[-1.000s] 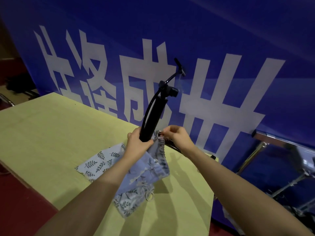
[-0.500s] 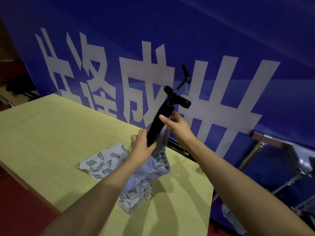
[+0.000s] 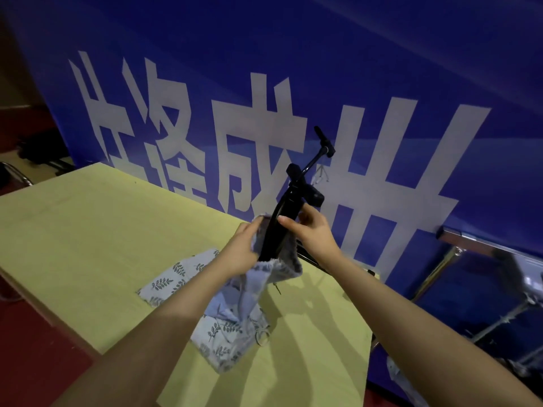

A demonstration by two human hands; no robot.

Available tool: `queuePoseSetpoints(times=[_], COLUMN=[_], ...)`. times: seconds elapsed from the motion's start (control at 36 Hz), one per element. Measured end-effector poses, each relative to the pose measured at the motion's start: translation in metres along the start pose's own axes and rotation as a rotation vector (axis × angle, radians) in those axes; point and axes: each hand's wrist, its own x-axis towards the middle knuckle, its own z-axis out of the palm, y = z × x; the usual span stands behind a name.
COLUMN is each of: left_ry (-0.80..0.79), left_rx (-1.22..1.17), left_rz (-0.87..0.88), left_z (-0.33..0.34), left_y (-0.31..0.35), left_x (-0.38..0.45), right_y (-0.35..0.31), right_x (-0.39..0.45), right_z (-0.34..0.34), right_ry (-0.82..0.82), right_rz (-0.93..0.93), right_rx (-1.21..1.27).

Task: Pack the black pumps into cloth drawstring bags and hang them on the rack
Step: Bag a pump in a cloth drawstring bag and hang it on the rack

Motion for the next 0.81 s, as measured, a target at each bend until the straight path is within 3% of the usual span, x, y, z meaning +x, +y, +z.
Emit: queuePoseSetpoints(times=[0.19, 0.39, 0.53, 0.69, 0.81], left_ry=[0.247, 0.411, 0.277, 0.164, 0.165], left_rx=[-0.095, -0.128, 0.051, 0.227, 0.227], left_rz=[0.074, 0.163, 0.342, 0.346, 0.335], left_z=[-0.025, -0.023, -0.021, -0.016, -0.011], left_y=[0.034, 0.044, 0.042, 0.033, 0.03], left_x=[0.01, 0.003, -0.005, 0.002, 0.005], right_y=[-0.015, -0.01, 0.005, 0.011, 0.008], right_x=[0.012, 0.005, -0.002, -0.009, -0.009], right_z=[-0.003, 0.0, 0.0, 0.003, -0.003], right_ry=[0.065, 0.071, 0.007, -0.036, -0.198], right_rz=[-0.234, -0.196, -0.145, -0.109, -0.078], right_rx=[-0.204, -0.418, -0.527, -0.593, -0.426])
